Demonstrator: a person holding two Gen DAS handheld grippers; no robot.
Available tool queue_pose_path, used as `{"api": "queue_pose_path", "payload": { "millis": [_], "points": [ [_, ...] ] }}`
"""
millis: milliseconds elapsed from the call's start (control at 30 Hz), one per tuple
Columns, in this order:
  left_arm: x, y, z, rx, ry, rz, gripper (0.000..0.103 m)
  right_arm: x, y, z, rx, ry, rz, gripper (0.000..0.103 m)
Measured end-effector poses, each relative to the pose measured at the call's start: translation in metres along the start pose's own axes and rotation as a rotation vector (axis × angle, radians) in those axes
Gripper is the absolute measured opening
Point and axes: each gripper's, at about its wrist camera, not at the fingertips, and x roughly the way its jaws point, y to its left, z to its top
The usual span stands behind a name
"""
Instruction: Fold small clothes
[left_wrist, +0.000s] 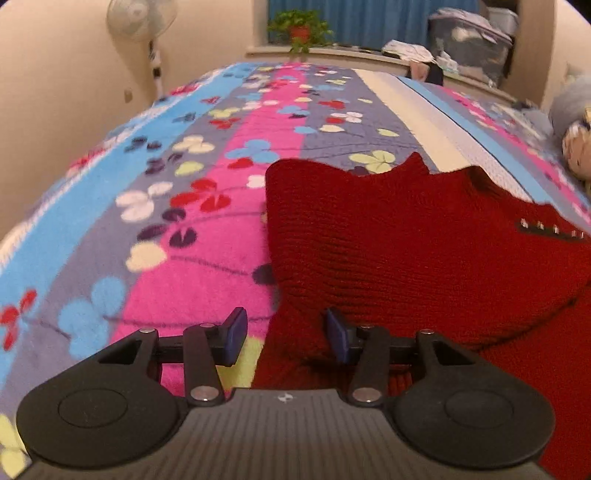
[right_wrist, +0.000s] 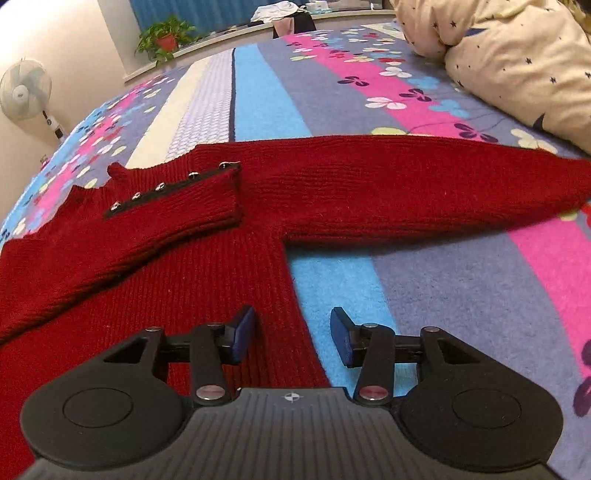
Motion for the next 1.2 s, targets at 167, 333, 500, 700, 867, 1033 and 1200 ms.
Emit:
{"api": "queue_pose_path", "payload": {
  "millis": [167,333,500,700,867,1033,1200],
  "points": [
    [0.000,-0.002,-0.001,0.012,-0.001,0.007,0.054,-0.002,0.002,-0.002,-0.003,-0.006,-0.014,0.049],
    [-0.002,-0.001,-0.001,0.009,0.003,0.007,0.055,0.002,0.003,-0.001,-0.005,-0.012,-0.026,0.049],
    [-0.002,-0.001,-0.001,0.016,0.005,0.007,0.055,0.001,0.001,0.000,0.006,-0.021,-0.022,0.050],
    [-0.002,0.000,-0.001,0.012,0.008,0.009,0.058,-0.004,-0.030,0.018,0.140,-0.091,-0.032,0.051],
    [-0.002,0.002,0.000,0.003,0.017,0.007,0.058,-0.013,-0.088,0.037,0.305,-0.192,-0.128,0.051],
    [-0.002,0.002,0.000,0.004,0.017,0.009,0.059,-0.009,-0.162,0.043,0.546,-0.249,-0.287,0.057],
    [-0.001,0.003,-0.001,0.011,0.013,0.013,0.061,0.007,-0.218,0.042,0.690,-0.285,-0.308,0.057]
  ]
}}
